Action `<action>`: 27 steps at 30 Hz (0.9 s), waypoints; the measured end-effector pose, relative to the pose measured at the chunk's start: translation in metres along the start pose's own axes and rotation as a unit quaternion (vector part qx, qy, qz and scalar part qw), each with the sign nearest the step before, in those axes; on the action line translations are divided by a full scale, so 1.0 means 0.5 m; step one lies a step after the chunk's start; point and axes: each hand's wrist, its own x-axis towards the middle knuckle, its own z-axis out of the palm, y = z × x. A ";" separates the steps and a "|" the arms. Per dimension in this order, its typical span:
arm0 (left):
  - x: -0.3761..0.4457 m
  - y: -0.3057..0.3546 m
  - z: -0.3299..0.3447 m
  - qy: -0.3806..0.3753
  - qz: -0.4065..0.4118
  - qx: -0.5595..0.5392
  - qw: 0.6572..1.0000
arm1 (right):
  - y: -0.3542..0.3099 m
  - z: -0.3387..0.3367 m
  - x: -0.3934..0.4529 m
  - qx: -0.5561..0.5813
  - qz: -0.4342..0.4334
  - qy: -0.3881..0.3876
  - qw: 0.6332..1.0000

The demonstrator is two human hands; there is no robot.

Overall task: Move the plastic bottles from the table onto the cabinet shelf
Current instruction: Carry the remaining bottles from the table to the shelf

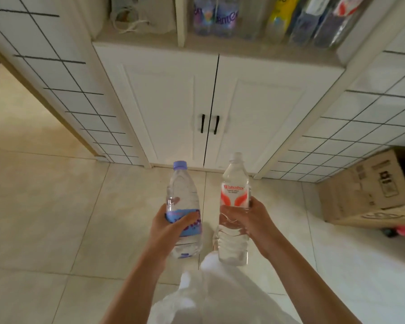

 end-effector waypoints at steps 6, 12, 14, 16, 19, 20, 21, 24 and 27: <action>0.113 0.107 0.092 -0.007 0.023 0.002 1.000 | -0.102 -0.059 0.129 -0.002 -0.041 0.005 0.999; 0.224 0.238 0.183 0.003 0.048 0.007 0.999 | -0.239 -0.139 0.262 -0.024 -0.084 -0.008 0.996; 0.261 0.276 0.207 0.004 0.066 0.014 0.998 | -0.283 -0.162 0.306 -0.023 -0.103 -0.012 0.994; 0.287 0.311 0.222 0.004 0.089 0.024 0.996 | -0.324 -0.175 0.339 -0.022 -0.118 -0.015 0.993; 0.340 0.376 0.239 0.018 0.122 0.036 0.992 | -0.397 -0.187 0.395 -0.017 -0.139 -0.022 0.990; 0.358 0.398 0.241 0.019 0.134 0.039 0.990 | -0.421 -0.189 0.413 -0.021 -0.148 -0.024 0.988; 0.379 0.420 0.242 0.021 0.148 0.045 0.988 | -0.446 -0.189 0.429 -0.023 -0.159 -0.027 0.987; 0.435 0.494 0.243 0.031 0.199 0.073 0.977 | -0.519 -0.184 0.473 -0.025 -0.193 -0.017 0.981; 0.493 0.574 0.243 0.024 0.257 0.091 0.962 | -0.596 -0.174 0.517 -0.035 -0.237 0.002 0.971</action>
